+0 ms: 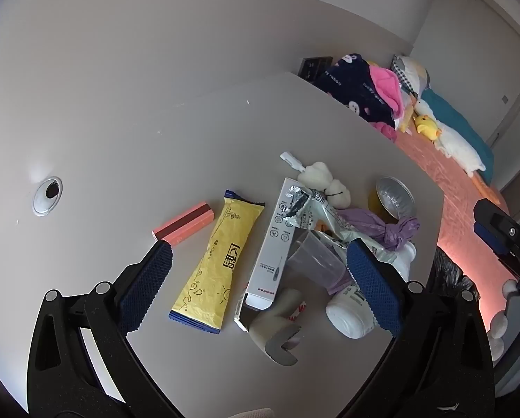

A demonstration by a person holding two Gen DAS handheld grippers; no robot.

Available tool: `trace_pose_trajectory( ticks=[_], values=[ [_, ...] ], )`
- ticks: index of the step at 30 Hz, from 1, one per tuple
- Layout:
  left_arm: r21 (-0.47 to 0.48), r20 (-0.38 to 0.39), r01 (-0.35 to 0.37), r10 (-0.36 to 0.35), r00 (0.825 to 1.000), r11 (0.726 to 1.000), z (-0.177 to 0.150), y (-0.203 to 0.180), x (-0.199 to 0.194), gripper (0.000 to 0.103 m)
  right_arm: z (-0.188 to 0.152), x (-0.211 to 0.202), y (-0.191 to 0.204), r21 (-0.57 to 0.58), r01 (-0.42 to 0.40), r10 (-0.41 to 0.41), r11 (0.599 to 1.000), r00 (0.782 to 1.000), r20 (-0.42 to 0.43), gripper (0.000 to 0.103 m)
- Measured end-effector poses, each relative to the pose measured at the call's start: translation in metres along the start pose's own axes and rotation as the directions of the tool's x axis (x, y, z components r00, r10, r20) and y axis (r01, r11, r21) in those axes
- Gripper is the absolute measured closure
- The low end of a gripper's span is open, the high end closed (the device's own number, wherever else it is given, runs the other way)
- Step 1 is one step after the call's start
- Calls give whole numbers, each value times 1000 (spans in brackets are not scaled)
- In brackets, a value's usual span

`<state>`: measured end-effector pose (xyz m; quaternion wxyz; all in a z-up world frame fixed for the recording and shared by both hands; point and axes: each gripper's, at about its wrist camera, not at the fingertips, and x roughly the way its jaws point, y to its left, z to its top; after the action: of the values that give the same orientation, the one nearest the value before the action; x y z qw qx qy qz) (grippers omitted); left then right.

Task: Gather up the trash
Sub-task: 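Move both tools over the trash pile on the table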

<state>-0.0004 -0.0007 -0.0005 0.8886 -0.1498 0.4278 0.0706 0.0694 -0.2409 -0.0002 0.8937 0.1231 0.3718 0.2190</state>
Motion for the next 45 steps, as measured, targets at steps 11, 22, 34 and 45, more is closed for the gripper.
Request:
trace_pose_trajectory(
  ticks=[11,22,34,45],
  values=[
    [43,-27,-23,24,999,999,0,-7,7,6,1,-5,-1,7,8,-8,1000,1000,-3,3],
    [65,-34,-30,33,999,997,-1,-11,8,6,-1,-8,-5,15,22,-22,1000,1000,-2,3],
    [81,-34,-31,34,999,996,-2,-13,8,6,-1,-9,-6,18,31,-31,999,1000,2,3],
    [90,-39,-33,37,999,995,-2,-14,9,6,-1,-9,-10,28,39,-39,999,999,2,3]
  ],
)
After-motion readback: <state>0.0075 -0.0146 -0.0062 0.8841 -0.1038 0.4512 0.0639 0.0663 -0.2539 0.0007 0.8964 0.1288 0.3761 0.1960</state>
